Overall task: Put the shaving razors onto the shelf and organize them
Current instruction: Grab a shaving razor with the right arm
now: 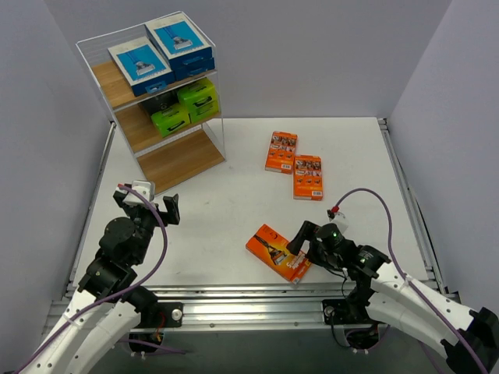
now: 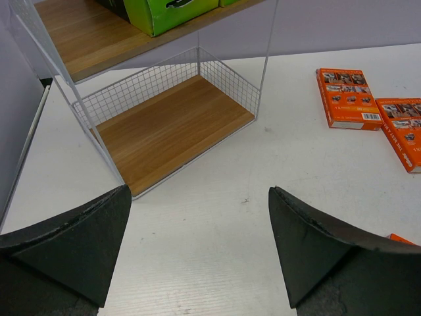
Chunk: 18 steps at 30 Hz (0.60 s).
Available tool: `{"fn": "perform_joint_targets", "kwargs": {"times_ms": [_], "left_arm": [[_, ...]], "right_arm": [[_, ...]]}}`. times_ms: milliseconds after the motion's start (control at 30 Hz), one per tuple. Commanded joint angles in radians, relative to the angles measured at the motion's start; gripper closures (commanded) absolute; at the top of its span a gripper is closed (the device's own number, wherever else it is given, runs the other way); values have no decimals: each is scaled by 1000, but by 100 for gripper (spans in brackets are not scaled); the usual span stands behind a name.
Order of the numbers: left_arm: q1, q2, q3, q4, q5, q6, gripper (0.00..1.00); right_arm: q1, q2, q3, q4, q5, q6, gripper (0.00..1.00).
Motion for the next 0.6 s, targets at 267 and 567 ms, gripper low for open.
{"fn": "perform_joint_targets", "kwargs": {"times_ms": [267, 567], "left_arm": [[-5, 15, 59, -15, 2, 2, 6], [-5, 5, 56, -12, -5, 3, 6]], "right_arm": [[11, -98, -103, -51, -32, 54, 2], [16, -242, -135, -152, -42, 129, 28]]}}
